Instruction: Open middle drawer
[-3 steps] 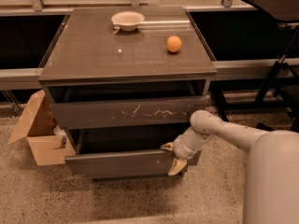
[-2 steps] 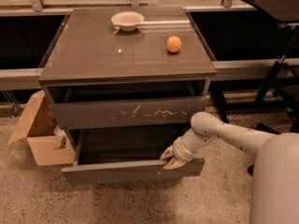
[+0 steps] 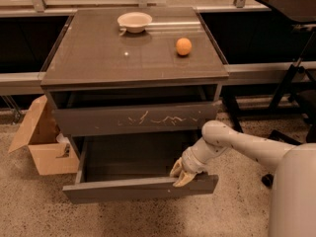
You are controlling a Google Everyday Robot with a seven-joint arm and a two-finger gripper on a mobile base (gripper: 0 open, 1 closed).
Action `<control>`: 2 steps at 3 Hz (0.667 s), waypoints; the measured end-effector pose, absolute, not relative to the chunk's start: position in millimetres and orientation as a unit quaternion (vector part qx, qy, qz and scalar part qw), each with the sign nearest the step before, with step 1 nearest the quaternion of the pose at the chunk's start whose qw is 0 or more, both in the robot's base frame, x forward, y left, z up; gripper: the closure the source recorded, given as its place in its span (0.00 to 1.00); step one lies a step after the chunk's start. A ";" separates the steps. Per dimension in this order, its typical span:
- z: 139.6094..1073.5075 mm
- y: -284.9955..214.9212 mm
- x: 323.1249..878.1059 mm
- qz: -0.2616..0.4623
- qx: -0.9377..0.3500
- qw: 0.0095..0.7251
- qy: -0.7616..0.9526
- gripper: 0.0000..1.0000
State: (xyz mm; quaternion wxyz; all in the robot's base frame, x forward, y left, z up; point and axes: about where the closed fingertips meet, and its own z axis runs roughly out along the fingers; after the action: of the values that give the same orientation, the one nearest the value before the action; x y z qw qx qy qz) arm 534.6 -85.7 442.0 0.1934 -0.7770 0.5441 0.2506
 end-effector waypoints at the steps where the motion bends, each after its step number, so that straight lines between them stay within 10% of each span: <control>1: 441.9 -85.7 534.5 0.251 -0.777 0.193 0.544 0.85; 2: 441.9 -85.7 534.5 0.251 -0.777 0.193 0.544 0.62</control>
Offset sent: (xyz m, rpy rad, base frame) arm 0.0000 0.0000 0.0000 0.0000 0.0000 0.0000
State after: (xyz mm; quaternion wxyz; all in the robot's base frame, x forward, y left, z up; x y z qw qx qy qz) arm 534.5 -85.7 441.9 0.1934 -0.7770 0.5441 0.2507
